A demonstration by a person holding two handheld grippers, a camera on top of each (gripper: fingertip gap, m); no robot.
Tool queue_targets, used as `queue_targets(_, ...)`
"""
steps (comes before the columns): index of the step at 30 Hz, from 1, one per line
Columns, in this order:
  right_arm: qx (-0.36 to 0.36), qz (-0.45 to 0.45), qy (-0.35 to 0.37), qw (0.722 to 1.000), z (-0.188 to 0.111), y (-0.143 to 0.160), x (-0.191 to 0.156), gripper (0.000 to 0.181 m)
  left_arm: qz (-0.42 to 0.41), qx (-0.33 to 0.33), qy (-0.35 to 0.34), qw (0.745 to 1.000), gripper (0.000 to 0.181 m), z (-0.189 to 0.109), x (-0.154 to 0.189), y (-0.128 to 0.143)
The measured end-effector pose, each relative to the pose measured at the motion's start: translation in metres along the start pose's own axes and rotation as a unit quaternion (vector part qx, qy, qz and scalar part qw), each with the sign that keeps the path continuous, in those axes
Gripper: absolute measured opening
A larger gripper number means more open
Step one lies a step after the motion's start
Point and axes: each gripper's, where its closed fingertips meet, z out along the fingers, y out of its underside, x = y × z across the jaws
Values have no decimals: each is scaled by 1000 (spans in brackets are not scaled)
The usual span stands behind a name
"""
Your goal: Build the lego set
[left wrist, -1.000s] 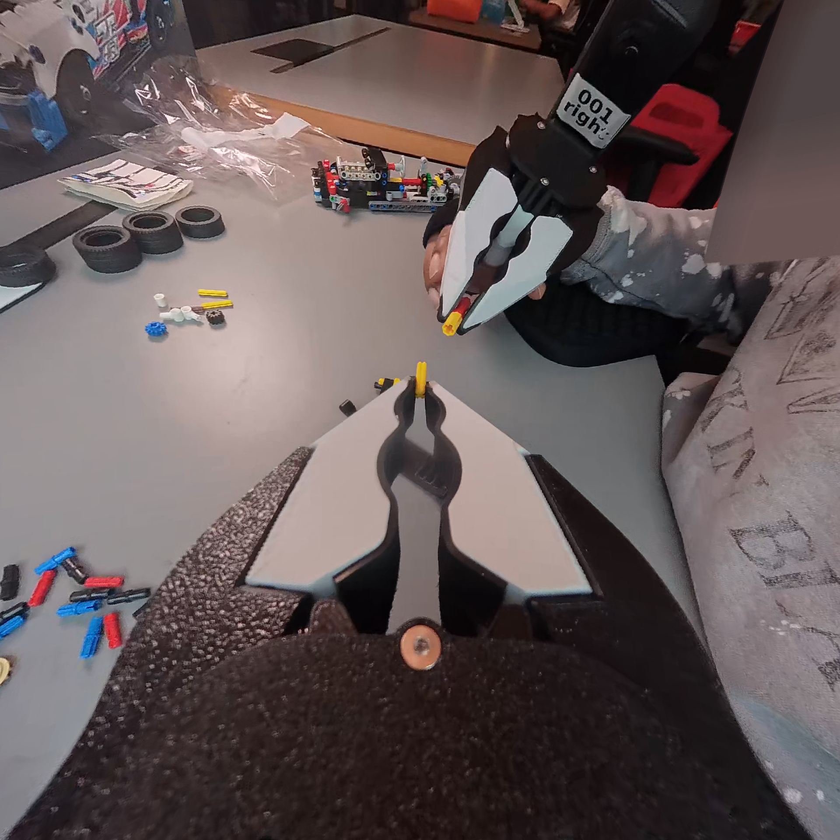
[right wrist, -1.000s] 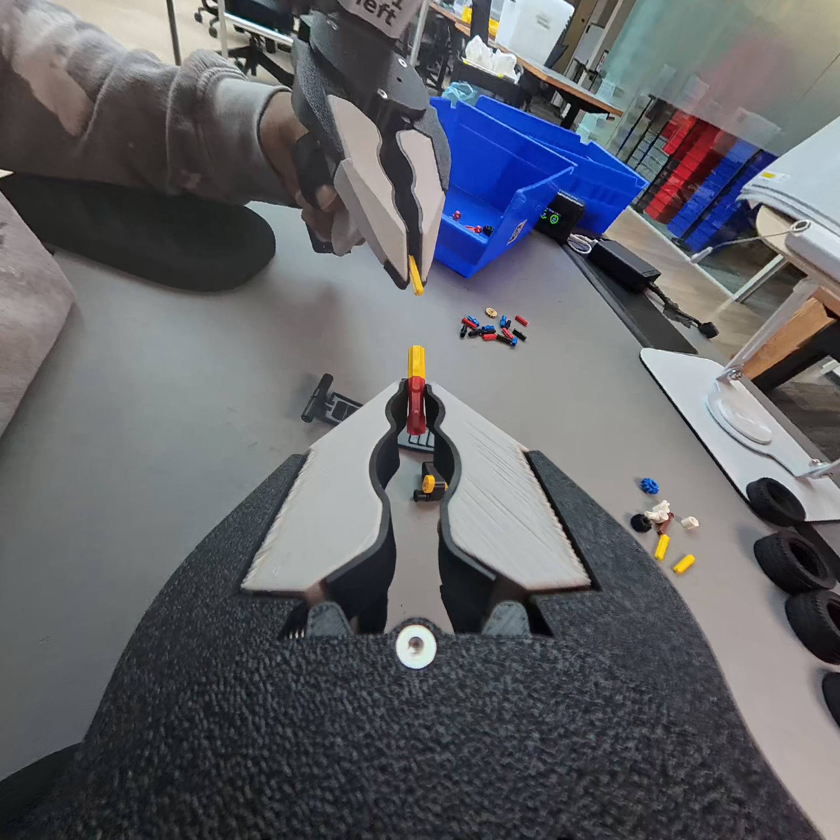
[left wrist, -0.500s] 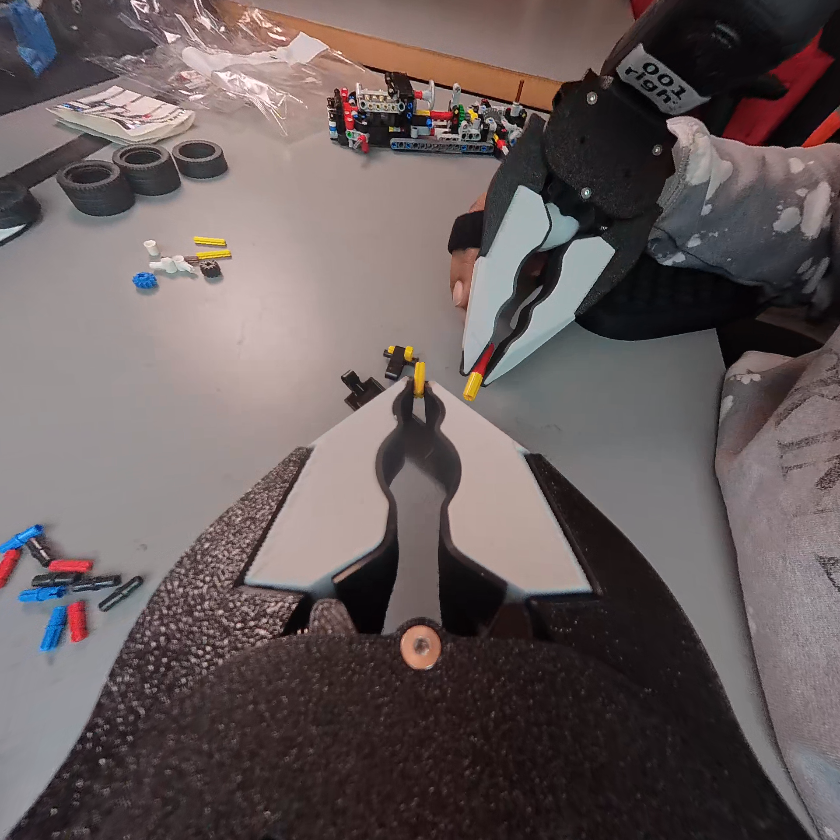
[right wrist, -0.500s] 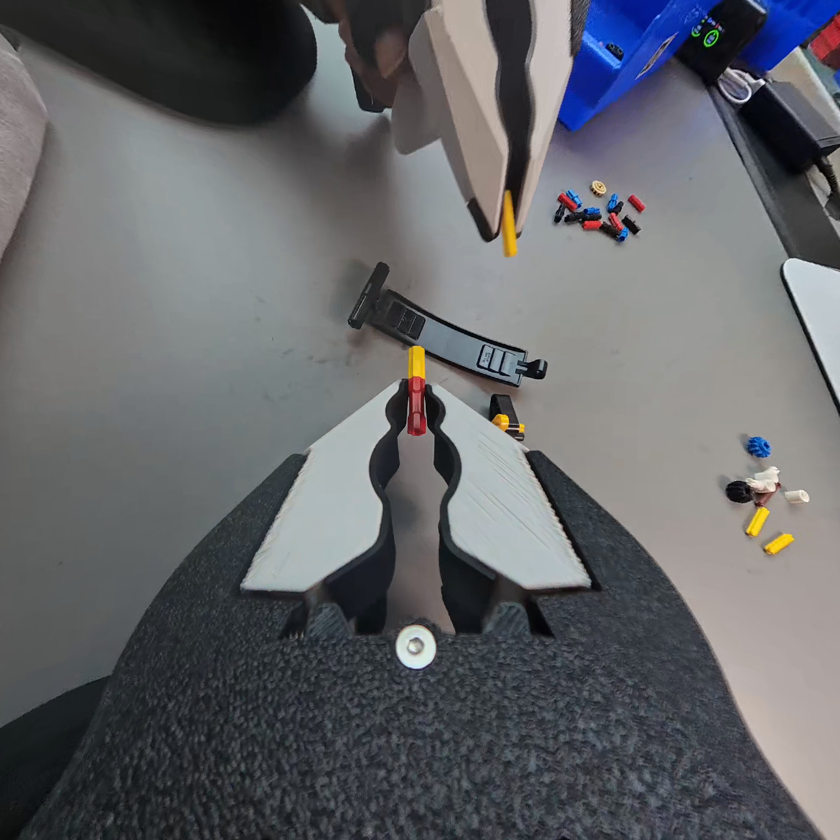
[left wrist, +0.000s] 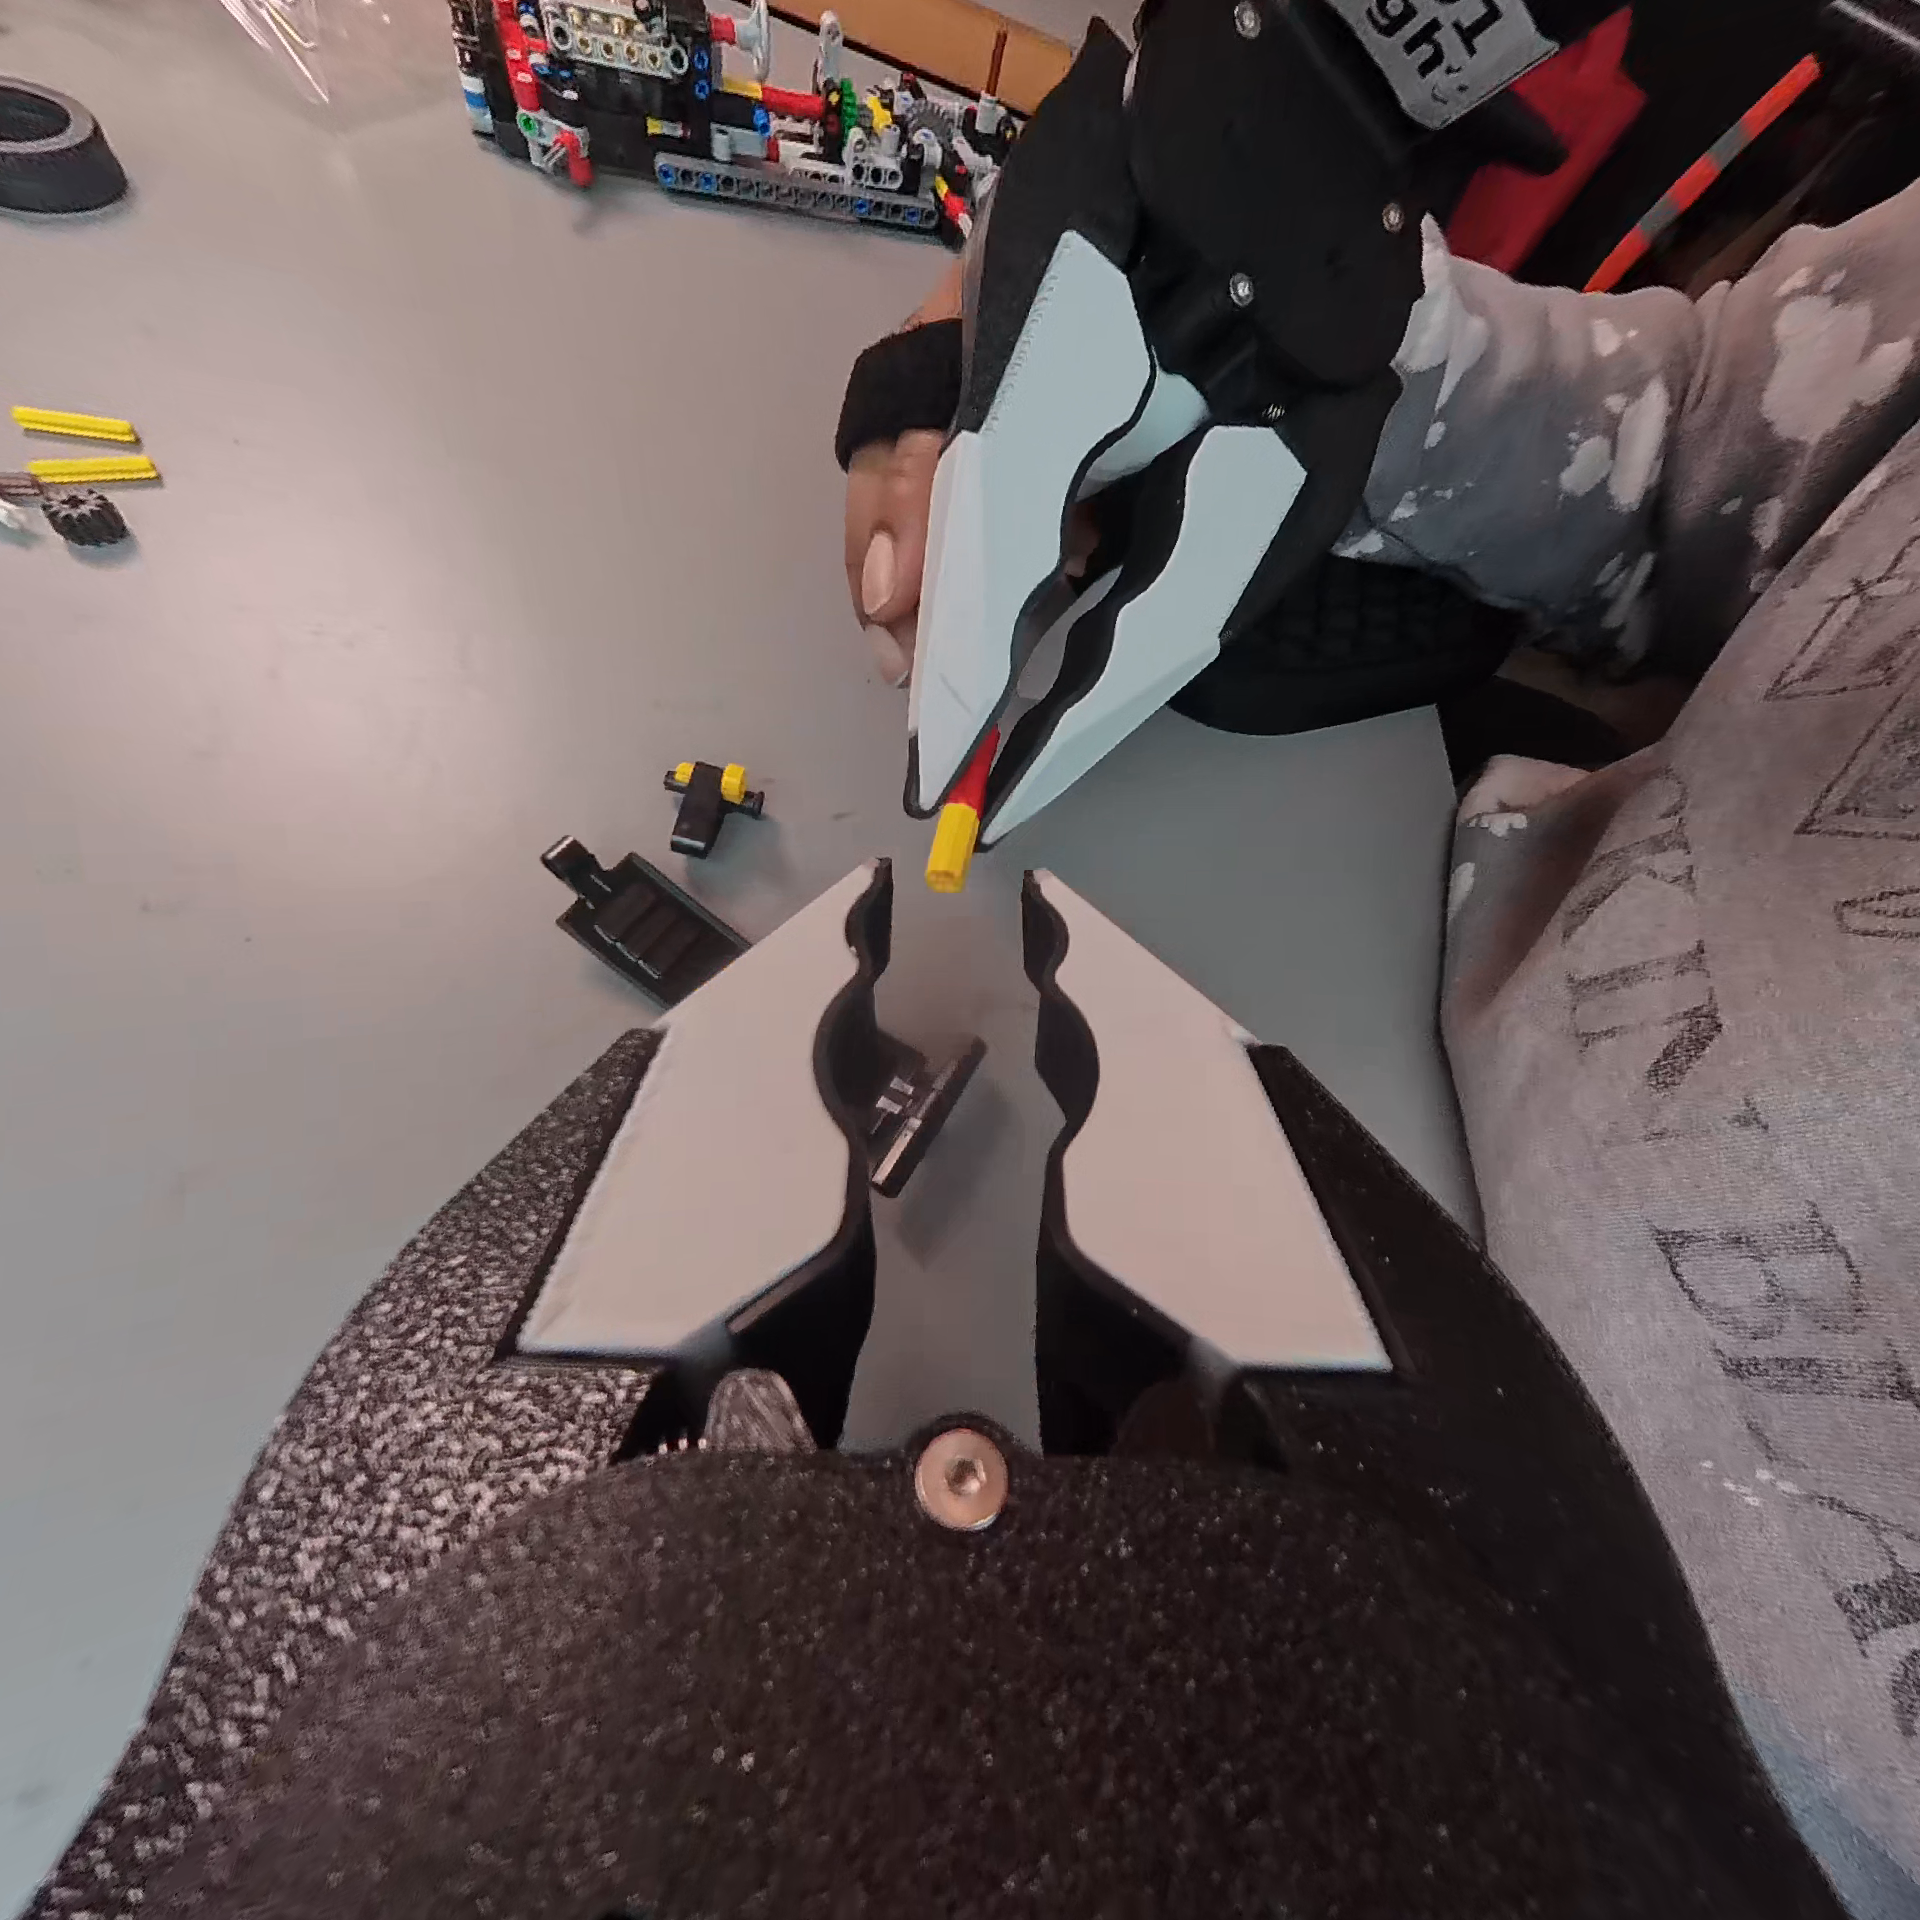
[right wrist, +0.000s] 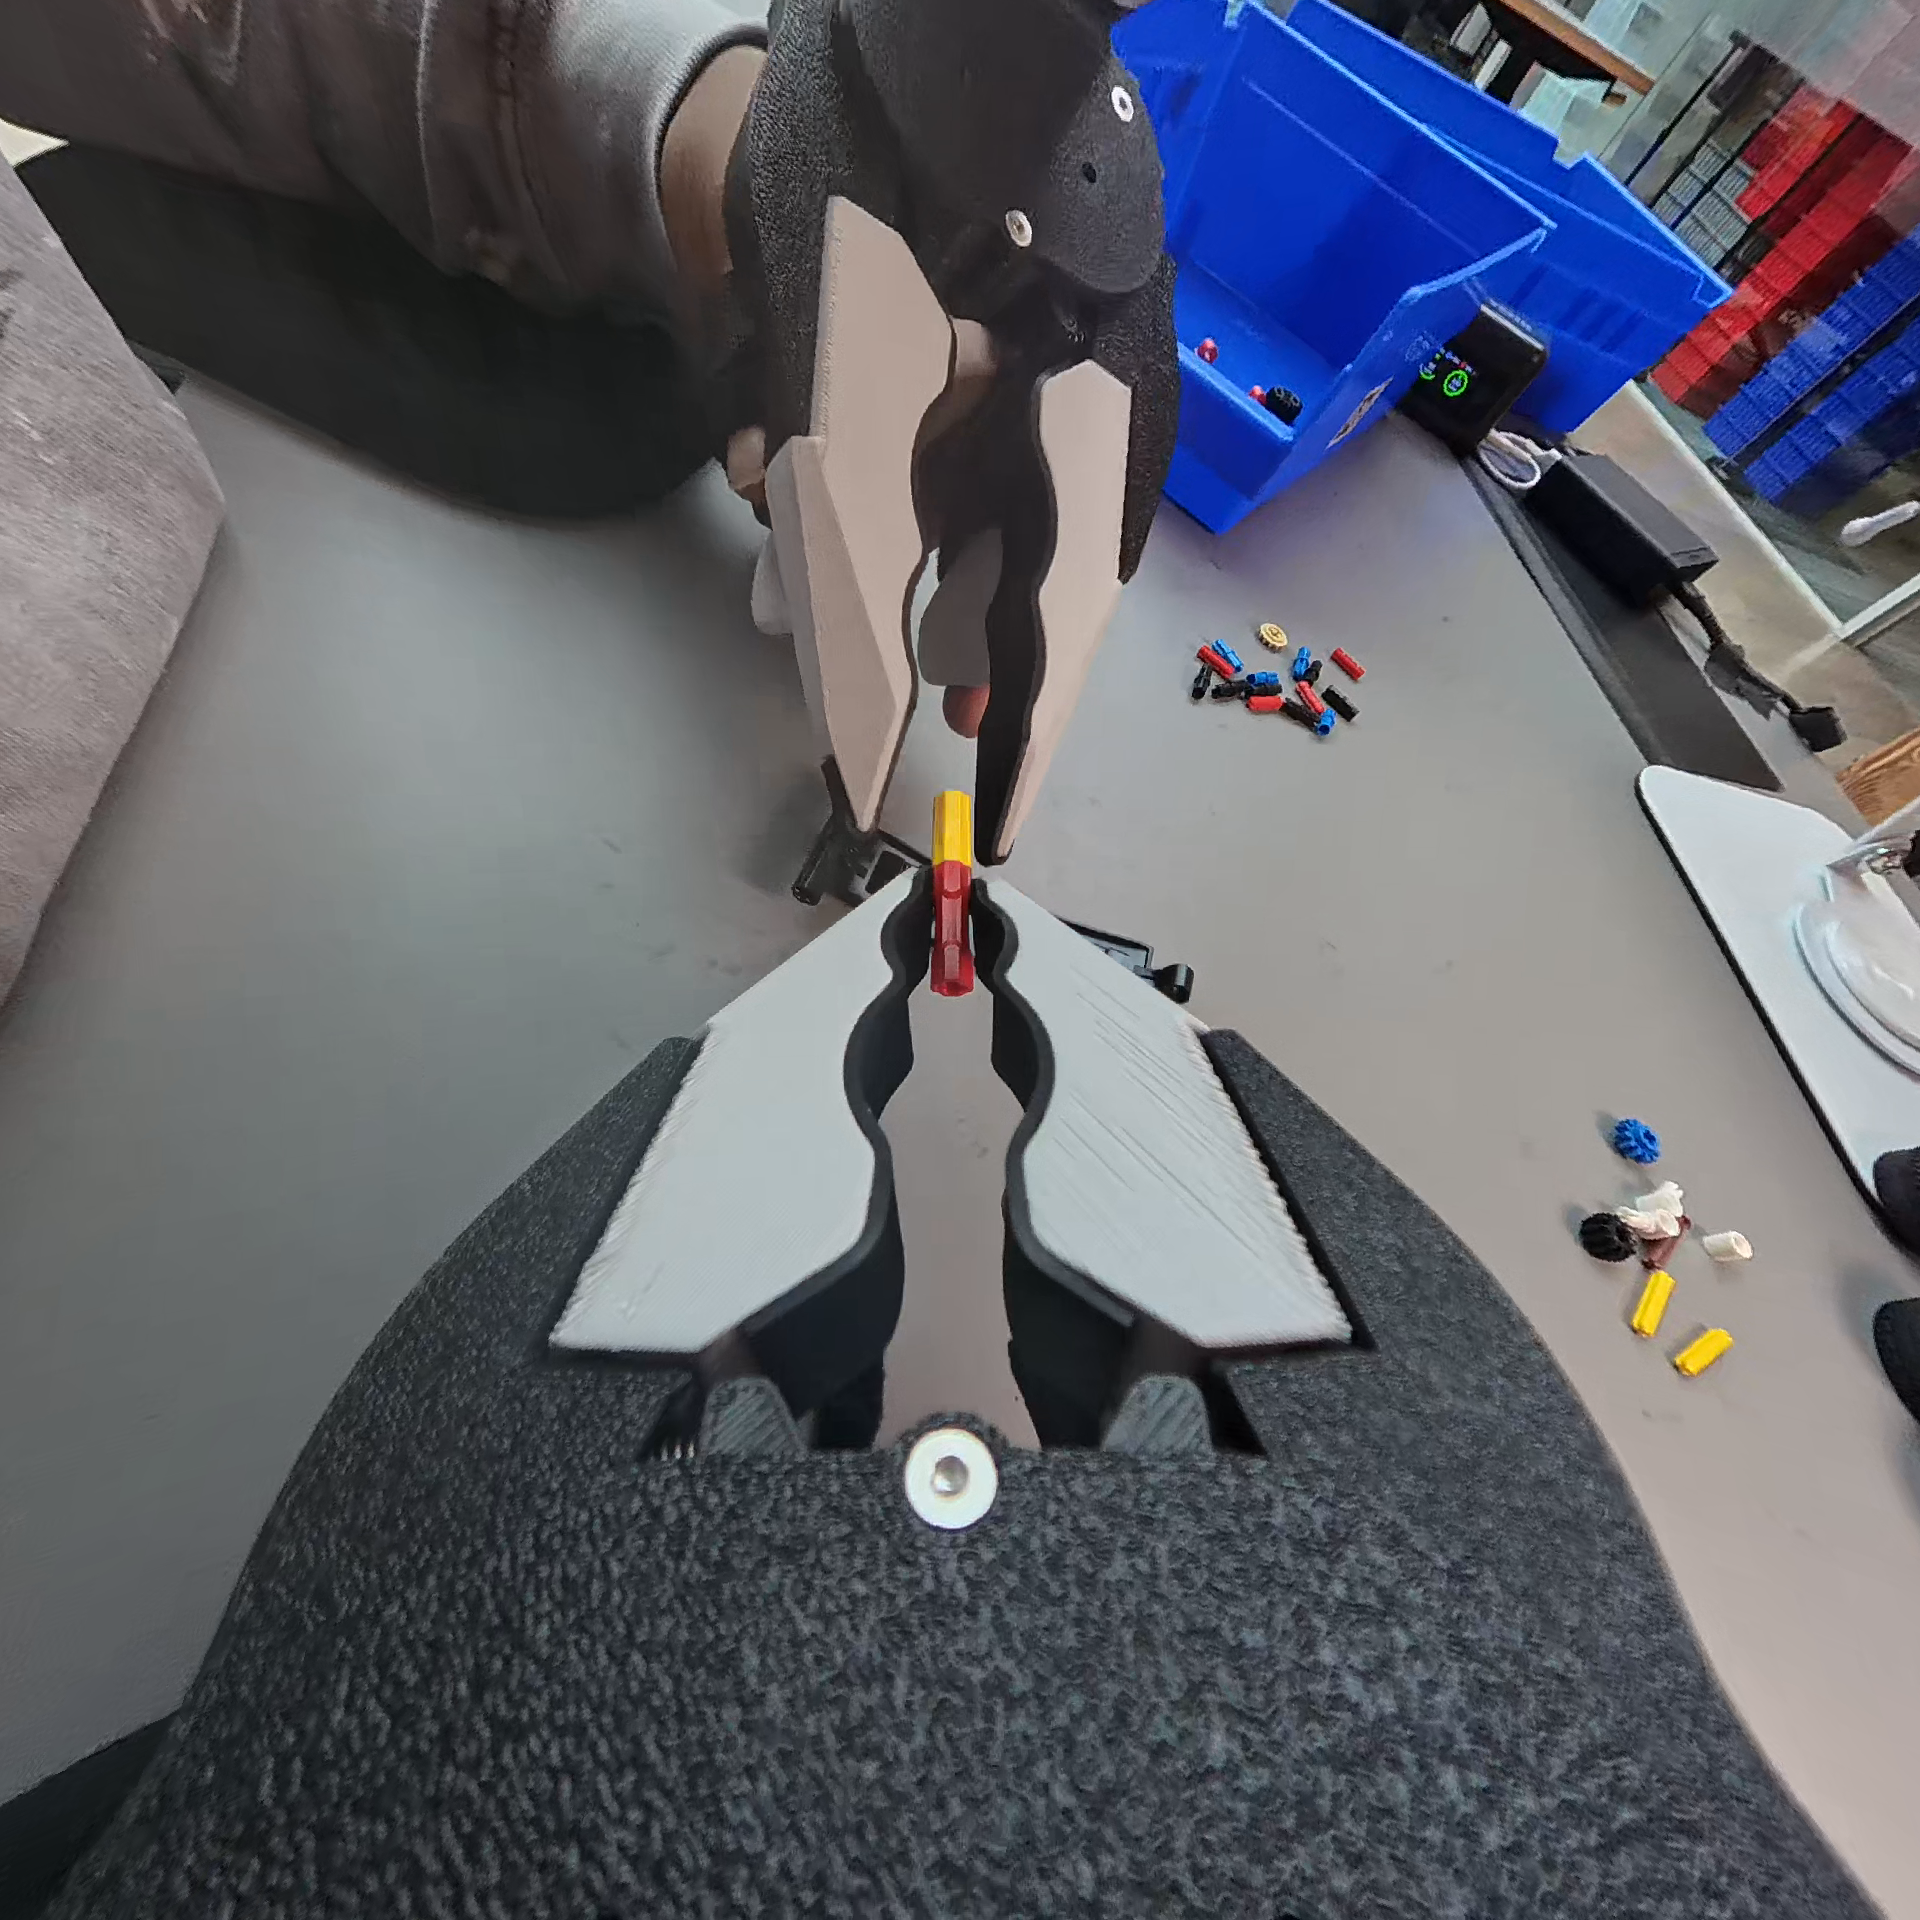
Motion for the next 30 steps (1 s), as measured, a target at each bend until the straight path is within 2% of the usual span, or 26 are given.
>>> queue_targets(1, 5, -2, -2, 1000, 1, -3, -1, 4, 3, 4, -1, 1000, 17, 0, 1, -2)
queue_targets(2, 7, -5, -1, 1000, 2, -4, -2, 5, 9, 7, -1, 1000, 7, 0, 2, -4)
queue_targets(3, 6, -11, 1, 1000, 2, -4, -2, 5, 14, 8, -4, 1000, 5, -1, 2, -5)
queue_targets(11, 42, 1, -17, 999, -14, -25, 0, 4, 45, 36, 16, 998, 4, -13, 12, -22)
queue_targets(13, 26, 10, 13, 1000, -31, -15, 16, 3, 35, 43, -24, 998, 4, -30, -9, -19)
queue_targets(15, 75, 49, 27, 996, -54, -21, 30, 3, 0, 79, -25, 997, 4, -51, -18, -21)
queue_targets(20, 55, 21, 20, 998, -29, -22, 20, 4, 46, 93, -59, 993, 4, -50, -23, -32)
queue_targets(23, 68, 29, 33, 997, -28, -22, 23, 4, 53, 101, -76, 991, 4, -55, -27, -30)
queue_targets(30, 120, 19, 124, 985, -35, -36, 49, 5, 102, 171, -81, 977, 5, -73, -19, -46)
